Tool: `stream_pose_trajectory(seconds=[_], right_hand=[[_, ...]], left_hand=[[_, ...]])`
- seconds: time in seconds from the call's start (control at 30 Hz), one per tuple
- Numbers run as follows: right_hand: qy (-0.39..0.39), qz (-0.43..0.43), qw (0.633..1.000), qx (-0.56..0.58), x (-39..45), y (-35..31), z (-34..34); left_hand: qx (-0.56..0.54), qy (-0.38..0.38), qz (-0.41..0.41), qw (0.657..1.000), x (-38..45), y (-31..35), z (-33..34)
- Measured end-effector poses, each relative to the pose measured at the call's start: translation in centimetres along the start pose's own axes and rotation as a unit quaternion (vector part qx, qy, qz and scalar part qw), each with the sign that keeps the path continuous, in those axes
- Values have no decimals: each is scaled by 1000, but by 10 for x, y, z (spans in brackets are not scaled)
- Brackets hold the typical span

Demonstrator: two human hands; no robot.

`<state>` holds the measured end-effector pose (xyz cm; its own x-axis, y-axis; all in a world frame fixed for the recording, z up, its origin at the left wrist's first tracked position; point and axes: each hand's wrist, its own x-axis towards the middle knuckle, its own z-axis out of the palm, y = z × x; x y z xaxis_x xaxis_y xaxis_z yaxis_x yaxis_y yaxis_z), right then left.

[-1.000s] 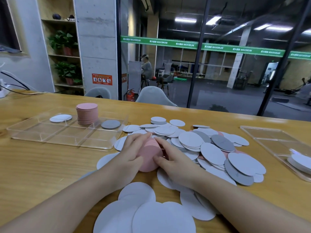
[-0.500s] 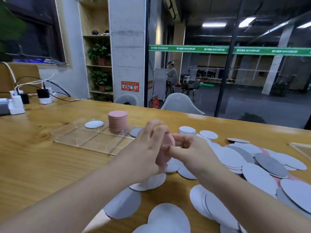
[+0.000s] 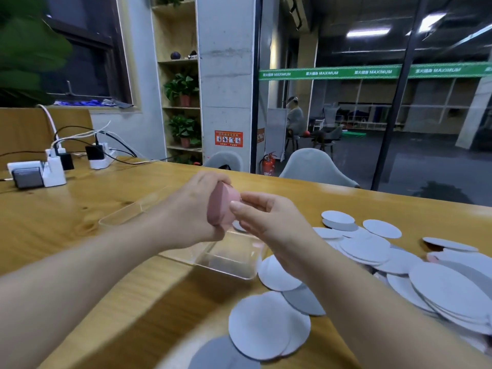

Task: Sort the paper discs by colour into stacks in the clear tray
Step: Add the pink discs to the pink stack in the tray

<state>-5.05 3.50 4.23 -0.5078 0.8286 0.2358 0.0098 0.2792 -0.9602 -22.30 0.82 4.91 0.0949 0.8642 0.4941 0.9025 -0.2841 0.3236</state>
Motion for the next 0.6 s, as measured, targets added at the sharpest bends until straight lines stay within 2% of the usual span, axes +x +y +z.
stream_pose_trajectory(seconds=[0.03,0.1,0.17,0.23,0.33,0.4,0.5,0.6], right_hand=[[9,-10,999,-36,1,2,-1],[61,-47,977,-196,4,12,-12],[111,-72,928,-349,3,26,-30],[124,-38,889,-439,2,42,-48],[110,40,843,-525,2,59,-57],[100,62,811,-573,1,64,-56],[94,61,799,-591,1,66,-55],[101,64,802,-585,-1,65,-54]], left_hand=[[3,-6,-12,1000,5,-7,-4],[14,-13,-38,999,19,-17,-12],[43,-24,-68,997,37,-28,-22],[75,-42,-92,992,56,-36,-30],[116,-87,-114,983,84,-43,-36],[139,-123,-126,974,100,-43,-34],[157,-196,-158,955,120,-38,-29],[127,-247,-202,939,133,-37,-21]])
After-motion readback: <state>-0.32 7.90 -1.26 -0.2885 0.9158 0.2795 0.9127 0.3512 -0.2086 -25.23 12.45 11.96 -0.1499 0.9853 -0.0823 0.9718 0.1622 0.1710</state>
